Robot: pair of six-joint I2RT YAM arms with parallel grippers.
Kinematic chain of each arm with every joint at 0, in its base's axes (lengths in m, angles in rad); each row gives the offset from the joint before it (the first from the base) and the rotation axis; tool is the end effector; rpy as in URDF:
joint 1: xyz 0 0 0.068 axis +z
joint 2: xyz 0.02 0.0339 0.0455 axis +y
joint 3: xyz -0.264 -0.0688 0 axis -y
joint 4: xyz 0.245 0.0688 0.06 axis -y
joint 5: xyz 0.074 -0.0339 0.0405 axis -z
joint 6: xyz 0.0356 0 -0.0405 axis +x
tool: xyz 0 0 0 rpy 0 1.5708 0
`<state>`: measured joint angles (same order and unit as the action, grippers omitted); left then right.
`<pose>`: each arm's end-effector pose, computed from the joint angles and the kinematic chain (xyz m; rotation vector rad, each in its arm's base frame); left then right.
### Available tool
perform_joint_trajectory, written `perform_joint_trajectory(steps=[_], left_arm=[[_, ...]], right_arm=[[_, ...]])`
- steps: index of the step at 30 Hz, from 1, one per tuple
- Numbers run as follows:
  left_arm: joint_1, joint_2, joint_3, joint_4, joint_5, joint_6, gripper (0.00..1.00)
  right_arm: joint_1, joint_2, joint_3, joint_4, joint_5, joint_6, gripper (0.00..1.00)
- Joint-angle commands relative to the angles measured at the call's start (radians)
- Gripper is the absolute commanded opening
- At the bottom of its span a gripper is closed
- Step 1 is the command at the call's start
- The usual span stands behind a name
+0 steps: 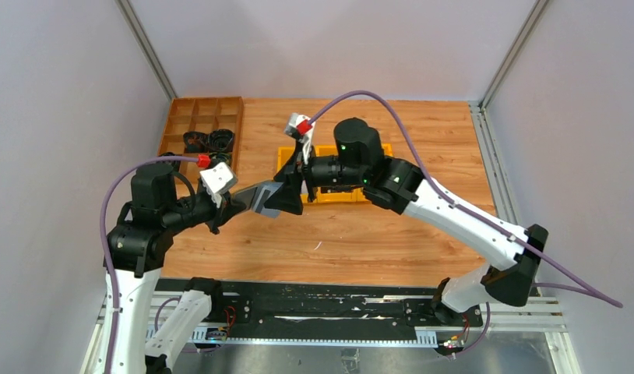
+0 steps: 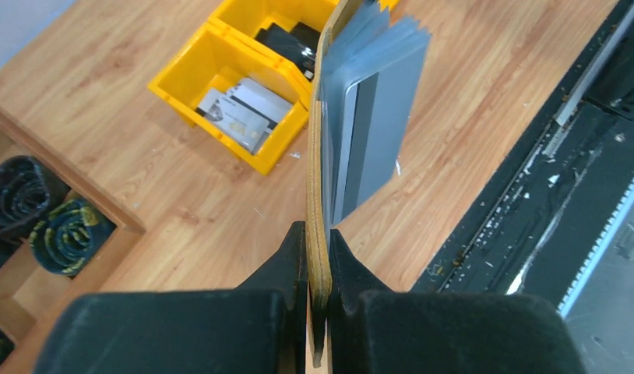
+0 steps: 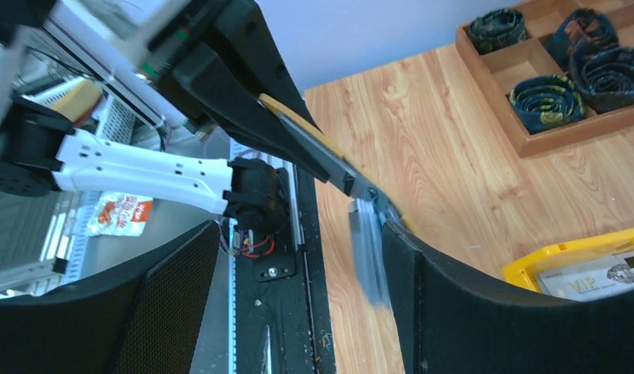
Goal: Take the credit cards out of the card holder
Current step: Remove the credit card from the card holder.
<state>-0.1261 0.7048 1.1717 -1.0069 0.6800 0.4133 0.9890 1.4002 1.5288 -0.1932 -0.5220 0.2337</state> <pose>0.0943 -0.0345 0.3961 0.9111 1.8051 -0.5334 0.1583 0.2730 0.4578 -1.0563 1.4704 1.3291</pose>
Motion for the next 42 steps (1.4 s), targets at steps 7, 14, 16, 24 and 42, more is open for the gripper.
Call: perform_joint_trajectory(steps=[7,14,16,24,42], left_arm=[[0.0,0.033,0.096,-0.189,0.205,0.082,0.01],[0.0,0.06,0.111,-0.255,0.31,0.113,0.0],[0.0,0.066,0.113,-0.262,0.331,0.114,0.0],[-0.003,0.07,0.123,-0.274,0.406,0.111,0.0],[-0.003,0.08,0.148,-0.274,0.489,0.036,0.37]], right_arm=[[0.036,0.106,0.059,-0.162,0.101,-0.301,0.82],[0.036,0.051,0.024,-0.198,0.17,-0.437,0.84],[0.036,0.031,0.022,-0.199,0.182,-0.463,0.84],[0.036,-0.004,0.014,-0.234,-0.072,-0.586,0.85],[-0.012,0.09,0.105,-0.339,-0.482,-0.455,0.0]])
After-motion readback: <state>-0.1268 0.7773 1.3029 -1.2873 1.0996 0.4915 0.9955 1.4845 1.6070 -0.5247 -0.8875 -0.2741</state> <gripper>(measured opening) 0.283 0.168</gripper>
